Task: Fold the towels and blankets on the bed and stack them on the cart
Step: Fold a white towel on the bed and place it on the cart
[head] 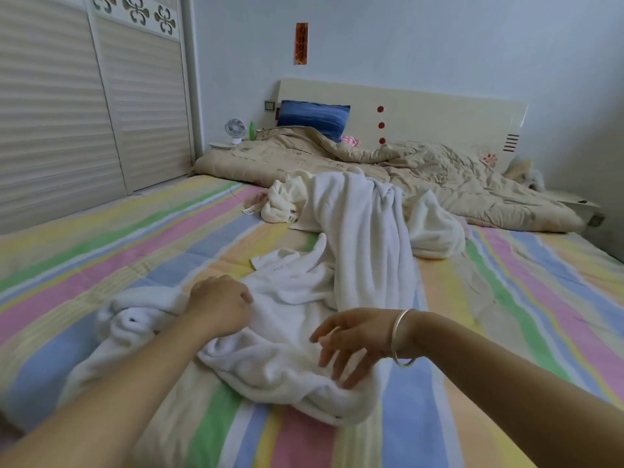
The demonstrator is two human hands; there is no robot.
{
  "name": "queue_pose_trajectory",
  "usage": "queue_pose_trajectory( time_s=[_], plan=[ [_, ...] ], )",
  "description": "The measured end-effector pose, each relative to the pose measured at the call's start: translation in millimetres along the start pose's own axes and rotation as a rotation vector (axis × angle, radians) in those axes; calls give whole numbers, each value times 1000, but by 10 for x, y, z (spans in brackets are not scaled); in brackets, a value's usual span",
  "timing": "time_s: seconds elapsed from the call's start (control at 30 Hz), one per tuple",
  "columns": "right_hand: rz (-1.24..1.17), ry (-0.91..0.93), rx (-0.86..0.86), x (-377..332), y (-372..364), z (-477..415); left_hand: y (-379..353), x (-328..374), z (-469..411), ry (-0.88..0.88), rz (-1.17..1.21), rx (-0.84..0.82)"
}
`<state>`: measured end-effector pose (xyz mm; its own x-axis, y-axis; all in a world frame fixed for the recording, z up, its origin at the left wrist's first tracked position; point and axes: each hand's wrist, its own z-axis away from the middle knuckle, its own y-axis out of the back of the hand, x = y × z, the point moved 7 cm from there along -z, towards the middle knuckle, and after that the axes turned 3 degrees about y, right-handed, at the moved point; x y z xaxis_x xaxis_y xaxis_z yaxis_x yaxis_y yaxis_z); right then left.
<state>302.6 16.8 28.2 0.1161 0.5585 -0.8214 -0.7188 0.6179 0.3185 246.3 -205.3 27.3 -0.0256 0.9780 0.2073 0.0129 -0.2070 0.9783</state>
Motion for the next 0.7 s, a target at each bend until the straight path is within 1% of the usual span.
queue_pose_trajectory(
  time_s=[0.03,0.07,0.1,0.13,0.17,0.2,0.27,0.33,0.43,0.47,0.53,0.57,0.63,0.7],
  plan=[
    [-40,49,136,15,134,-56,14,134,40,-27,84,43],
    [35,92,336,52,363,-95,12,304,93,-64,152,77],
    [234,104,563,58,616,-101,-15,462,145,-99,219,85],
    [476,81,750,69,831,-95,-75,609,177,-130,283,69],
    [653,52,854,89,951,-105,-168,745,223,-151,340,22],
    [718,0,870,166,1051,-167,-260,864,242,-163,381,-28],
    [667,-158,779,405,1127,-317,-429,1014,277,-166,423,-100],
    [711,-282,695,572,1137,-381,-495,1071,262,-126,476,-124],
    [809,-234,608,562,1128,-206,-475,1104,176,-8,646,-175],
    [811,-227,536,569,1111,-59,-456,1159,142,18,719,-190],
    [829,-256,313,652,985,259,-480,1307,101,65,869,-229],
    [788,-282,211,722,911,420,-499,1410,103,84,940,-255],
    [530,-362,66,924,760,769,-624,1691,181,121,1055,-329],
    [302,-401,-8,1015,647,1021,-747,1961,276,118,1009,-358]
  ],
)
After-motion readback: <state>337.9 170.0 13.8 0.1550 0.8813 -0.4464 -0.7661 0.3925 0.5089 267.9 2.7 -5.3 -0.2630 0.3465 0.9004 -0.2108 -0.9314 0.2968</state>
